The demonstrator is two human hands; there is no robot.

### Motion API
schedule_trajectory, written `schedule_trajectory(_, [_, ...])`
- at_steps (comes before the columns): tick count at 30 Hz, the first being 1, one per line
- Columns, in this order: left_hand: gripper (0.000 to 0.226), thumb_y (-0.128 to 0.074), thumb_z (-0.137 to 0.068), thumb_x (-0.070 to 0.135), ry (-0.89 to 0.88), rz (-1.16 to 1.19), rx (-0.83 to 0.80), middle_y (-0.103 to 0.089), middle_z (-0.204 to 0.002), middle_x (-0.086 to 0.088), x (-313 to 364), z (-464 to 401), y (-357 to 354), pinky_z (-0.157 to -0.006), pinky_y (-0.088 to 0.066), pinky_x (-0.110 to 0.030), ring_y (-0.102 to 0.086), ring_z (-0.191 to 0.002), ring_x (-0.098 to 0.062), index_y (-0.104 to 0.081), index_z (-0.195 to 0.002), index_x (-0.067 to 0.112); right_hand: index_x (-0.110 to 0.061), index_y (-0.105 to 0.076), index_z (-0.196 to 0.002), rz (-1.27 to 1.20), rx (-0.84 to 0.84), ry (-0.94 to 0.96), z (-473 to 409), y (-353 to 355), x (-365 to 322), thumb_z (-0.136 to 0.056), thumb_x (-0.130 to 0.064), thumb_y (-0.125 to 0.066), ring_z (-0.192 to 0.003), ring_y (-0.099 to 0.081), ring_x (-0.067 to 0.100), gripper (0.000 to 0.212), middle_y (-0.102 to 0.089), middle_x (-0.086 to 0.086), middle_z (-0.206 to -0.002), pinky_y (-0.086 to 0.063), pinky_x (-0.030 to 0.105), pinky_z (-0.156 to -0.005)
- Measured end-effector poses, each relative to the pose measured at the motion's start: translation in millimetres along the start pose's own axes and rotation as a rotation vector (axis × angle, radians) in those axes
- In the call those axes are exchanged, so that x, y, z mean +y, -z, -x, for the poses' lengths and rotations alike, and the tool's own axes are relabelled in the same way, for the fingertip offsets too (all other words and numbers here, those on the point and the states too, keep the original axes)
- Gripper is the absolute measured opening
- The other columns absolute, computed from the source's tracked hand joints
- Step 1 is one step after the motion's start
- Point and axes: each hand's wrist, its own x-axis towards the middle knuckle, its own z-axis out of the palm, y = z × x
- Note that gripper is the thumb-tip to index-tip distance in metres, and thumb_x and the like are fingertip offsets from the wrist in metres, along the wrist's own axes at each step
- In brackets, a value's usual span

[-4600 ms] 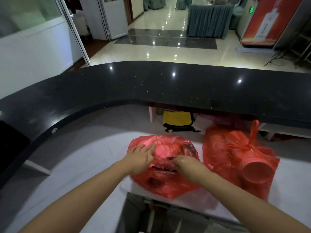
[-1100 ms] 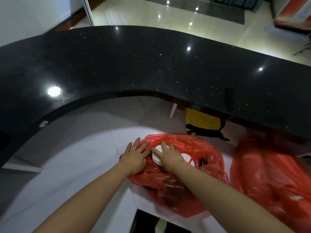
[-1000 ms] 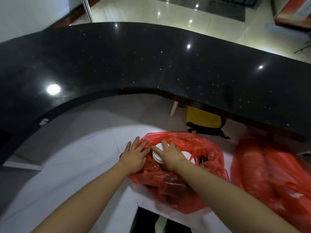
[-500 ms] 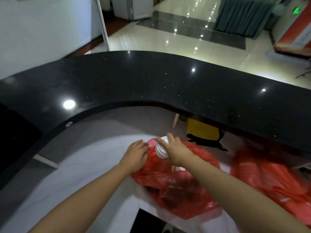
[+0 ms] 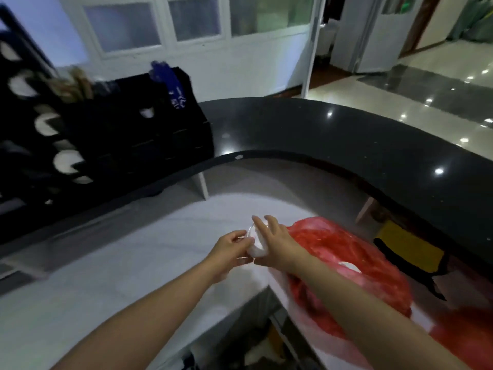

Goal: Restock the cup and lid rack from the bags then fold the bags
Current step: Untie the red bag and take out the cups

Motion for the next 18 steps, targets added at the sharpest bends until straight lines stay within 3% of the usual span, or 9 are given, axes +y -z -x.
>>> schedule_trajectory(3, [0.027, -0.059, -0.099, 0.014, 0.032, 0.078, 0.107, -0.07, -0.119, -0.02, -9, 37, 54, -0.095, -0.057, -0.049, -0.072, -0.102, -0.037, -0.062, -0.126, 0.007, -0.033, -0.003, -0.161, -0.093, -0.074, 0.115, -10, -23, -45, -0.079, -0.05, -0.079, -0.144, -0.026, 0.035, 0.113, -0.005, 0.007, -0.165, -0.032, 0.046, -0.117])
schedule_trajectory(7, [0.023, -0.056, -0.1, 0.012, 0.047, 0.14, 0.228, -0.068, -0.12, -0.025, -27, 90, 126, -0.097, -0.057, -0.047, -0.07, -0.102, -0.041, -0.064, -0.12, 0.005, -0.043, -0.014, -0.157, -0.322, -0.158, 0.133, -24, -53, -112, -0.081, -0.075, -0.059, -0.133, -0.042, 0.019, 0.094, -0.028, -0.001, -0.156, -0.036, 0.027, -0.108])
schedule_trajectory(9, [0.023, -0.056, -0.099, 0.012, 0.044, 0.161, 0.283, -0.069, -0.118, -0.023, -40, 115, 163, -0.092, -0.059, -0.044, -0.072, -0.099, -0.036, -0.063, -0.121, 0.007, -0.046, -0.012, -0.156, -0.324, -0.225, 0.171, -30, -71, -148, -0.083, -0.079, -0.05, -0.129, -0.044, 0.018, 0.088, -0.035, -0.001, -0.154, -0.035, 0.026, -0.105])
schedule_trajectory(12, [0.025, -0.057, -0.099, 0.014, 0.056, 0.21, 0.328, -0.07, -0.117, -0.019, -70, 149, 220, -0.092, -0.059, -0.043, -0.073, -0.098, -0.035, -0.061, -0.123, 0.007, -0.043, -0.007, -0.158, -0.296, -0.309, 0.238, -38, -101, -206, -0.082, -0.076, -0.059, -0.131, -0.044, 0.019, 0.097, -0.036, 0.0, -0.154, -0.035, 0.028, -0.107])
schedule_trajectory(16, [0.025, -0.059, -0.097, 0.015, 0.058, 0.287, 0.41, -0.069, -0.118, -0.021, -113, 194, 301, -0.093, -0.059, -0.045, -0.072, -0.099, -0.036, -0.063, -0.119, 0.004, -0.031, -0.005, -0.16, -0.212, -0.363, 0.344, -46, -149, -288, -0.086, -0.055, -0.072, -0.132, -0.044, 0.02, 0.102, -0.038, 0.006, -0.153, -0.034, 0.02, -0.103])
schedule_trajectory(18, [0.026, -0.059, -0.096, 0.015, 0.057, 0.294, 0.436, -0.07, -0.115, -0.019, -135, 218, 342, -0.096, -0.057, -0.047, -0.072, -0.1, -0.037, -0.064, -0.118, 0.002, -0.03, -0.007, -0.16, -0.208, -0.384, 0.353, -48, -177, -333, -0.085, -0.052, -0.074, -0.135, -0.043, 0.022, 0.103, -0.038, 0.007, -0.153, -0.038, 0.029, -0.108])
